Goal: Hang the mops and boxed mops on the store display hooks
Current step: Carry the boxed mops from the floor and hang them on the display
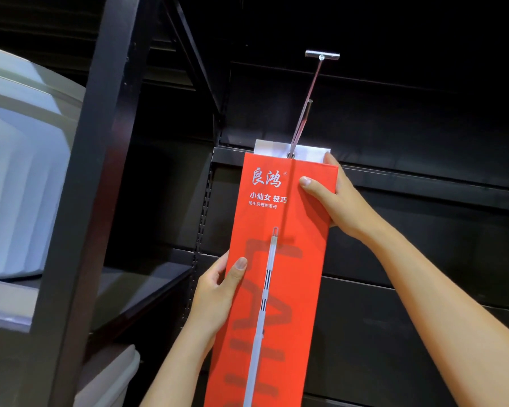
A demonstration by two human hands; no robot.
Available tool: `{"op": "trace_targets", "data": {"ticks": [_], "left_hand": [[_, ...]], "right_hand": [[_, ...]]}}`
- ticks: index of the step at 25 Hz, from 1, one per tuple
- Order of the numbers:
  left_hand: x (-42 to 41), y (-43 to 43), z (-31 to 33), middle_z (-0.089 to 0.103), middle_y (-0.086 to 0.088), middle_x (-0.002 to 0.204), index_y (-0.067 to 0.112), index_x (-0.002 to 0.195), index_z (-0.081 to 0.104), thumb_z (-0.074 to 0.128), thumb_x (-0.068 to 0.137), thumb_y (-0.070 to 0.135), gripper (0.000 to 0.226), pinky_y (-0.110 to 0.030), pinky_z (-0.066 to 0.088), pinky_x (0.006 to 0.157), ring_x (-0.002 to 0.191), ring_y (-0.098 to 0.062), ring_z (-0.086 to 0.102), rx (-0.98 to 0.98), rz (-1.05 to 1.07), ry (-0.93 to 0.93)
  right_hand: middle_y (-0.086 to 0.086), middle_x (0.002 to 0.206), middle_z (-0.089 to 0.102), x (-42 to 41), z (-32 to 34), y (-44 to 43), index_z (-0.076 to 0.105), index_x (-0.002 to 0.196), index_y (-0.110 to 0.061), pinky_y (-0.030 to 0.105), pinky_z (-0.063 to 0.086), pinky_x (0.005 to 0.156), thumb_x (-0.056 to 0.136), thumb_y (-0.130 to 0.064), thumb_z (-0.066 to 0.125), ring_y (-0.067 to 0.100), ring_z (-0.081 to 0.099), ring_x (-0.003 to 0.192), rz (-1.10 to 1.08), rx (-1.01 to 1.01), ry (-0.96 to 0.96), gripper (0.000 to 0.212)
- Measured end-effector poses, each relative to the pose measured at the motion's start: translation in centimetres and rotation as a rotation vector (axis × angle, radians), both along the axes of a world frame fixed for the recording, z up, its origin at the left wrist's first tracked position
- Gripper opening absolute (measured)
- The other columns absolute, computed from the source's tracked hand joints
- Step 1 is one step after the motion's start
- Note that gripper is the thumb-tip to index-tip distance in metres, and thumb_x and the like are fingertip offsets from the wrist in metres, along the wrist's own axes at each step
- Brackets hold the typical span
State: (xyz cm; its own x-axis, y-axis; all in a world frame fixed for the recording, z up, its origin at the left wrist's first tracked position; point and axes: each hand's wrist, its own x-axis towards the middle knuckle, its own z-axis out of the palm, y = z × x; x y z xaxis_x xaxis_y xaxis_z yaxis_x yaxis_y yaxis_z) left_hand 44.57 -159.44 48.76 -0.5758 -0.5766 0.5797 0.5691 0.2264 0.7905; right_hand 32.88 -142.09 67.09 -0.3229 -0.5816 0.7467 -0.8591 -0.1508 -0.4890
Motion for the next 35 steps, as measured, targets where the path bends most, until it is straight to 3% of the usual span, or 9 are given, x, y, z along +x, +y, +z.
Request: {"op": "trace_targets", "data": {"ticks": [2,6,12,17,20,23,27,31,35], "left_hand": [[-0.3,-0.2,-0.2,0.079,0.005,0.118,0.034,0.13,0.07,0.064,0.09,0.061,0.049,-0.053,0.058,0.101,0.108,-0.019,0.076,0.0,0.006,0.002],[-0.7,-0.5,-0.7,0.076,0.008,0.126,0.037,0.138,0.063,0.068,0.089,0.059,0.054,-0.05,0.059,0.101,0.113,-0.017,0.074,0.001,0.003,0.017],[0.0,-0.3,-2.4,0.072,0.016,0.13,0.04,0.139,0.062,0.071,0.092,0.051,0.049,-0.041,0.058,0.1,0.117,-0.006,0.071,-0.075,0.154,-0.034],[1.7,2.3,-6.9,0.063,0.024,0.129,0.037,0.146,0.052,0.071,0.097,0.033,0.053,-0.021,0.051,0.094,0.108,0.016,0.063,-0.119,0.302,-0.152],[2.7,4.6,-12.0,0.052,0.01,0.147,0.042,0.154,0.037,0.072,0.095,0.037,0.07,-0.043,0.05,0.108,0.128,-0.007,0.057,-0.156,0.411,-0.318],[3.5,7.9,-17.7,0.032,-0.004,0.164,0.031,0.162,0.023,0.075,0.092,0.034,0.087,-0.054,0.039,0.119,0.149,-0.027,0.039,-0.213,0.562,-0.486],[4.4,14.7,-25.6,0.026,-0.016,0.169,0.014,0.164,0.022,0.077,0.091,0.032,0.093,-0.053,0.026,0.125,0.156,-0.036,0.023,-0.327,0.569,-0.747],[4.2,24.8,-32.3,0.035,-0.014,0.166,0.013,0.159,0.036,0.077,0.09,0.04,0.084,-0.053,0.037,0.12,0.153,-0.034,0.033,-0.618,0.401,-0.873],[2.7,37.4,-36.7,0.039,-0.007,0.165,0.019,0.156,0.043,0.072,0.091,0.052,0.078,-0.045,0.038,0.121,0.153,-0.029,0.036,-0.899,0.171,-0.883]], "right_hand": [[-0.006,0.121,0.071,-0.5,-0.3,-0.2,0.048,0.133,-0.042,0.046,0.064,0.068,0.096,-0.055,0.065,0.018,0.075,0.106,-0.005,-0.018,0.023,0.042],[-0.012,0.133,0.064,-1.8,-1.4,-0.7,0.042,0.137,-0.057,0.057,0.057,0.097,0.084,-0.077,0.064,0.019,0.062,0.127,-0.092,-0.062,-0.003,0.061],[-0.008,0.144,0.048,-2.1,-5.1,1.2,0.033,0.148,-0.056,0.047,0.066,0.076,0.084,-0.074,0.061,0.018,0.065,0.12,-0.172,-0.016,-0.024,0.072],[-0.019,0.152,0.033,-3.7,-13.7,6.7,0.02,0.156,-0.051,0.052,0.058,0.096,0.084,-0.077,0.054,0.008,0.066,0.107,-0.347,0.115,-0.089,0.083],[-0.023,0.148,0.034,-4.0,-20.7,11.8,0.022,0.155,-0.049,0.051,0.057,0.097,0.086,-0.076,0.052,0.006,0.067,0.091,-0.447,0.22,-0.167,0.081],[-0.023,0.146,0.035,-3.6,-28.3,17.9,0.024,0.155,-0.045,0.046,0.053,0.102,0.086,-0.075,0.052,0.002,0.065,0.098,-0.521,0.354,-0.238,0.08],[-0.015,0.15,0.036,-1.9,-38.0,27.4,0.031,0.155,-0.036,0.041,0.051,0.102,0.091,-0.066,0.059,0.006,0.061,0.111,-0.608,0.475,-0.321,0.075],[-0.007,0.15,0.042,1.0,-46.1,38.1,0.039,0.152,-0.03,0.04,0.047,0.109,0.085,-0.069,0.058,0.016,0.055,0.129,-0.662,0.565,-0.421,0.08],[-0.003,0.144,0.044,4.5,-51.8,49.3,0.041,0.148,-0.031,0.04,0.048,0.105,0.088,-0.066,0.06,0.021,0.057,0.127,-0.712,0.634,-0.518,0.072]]}}
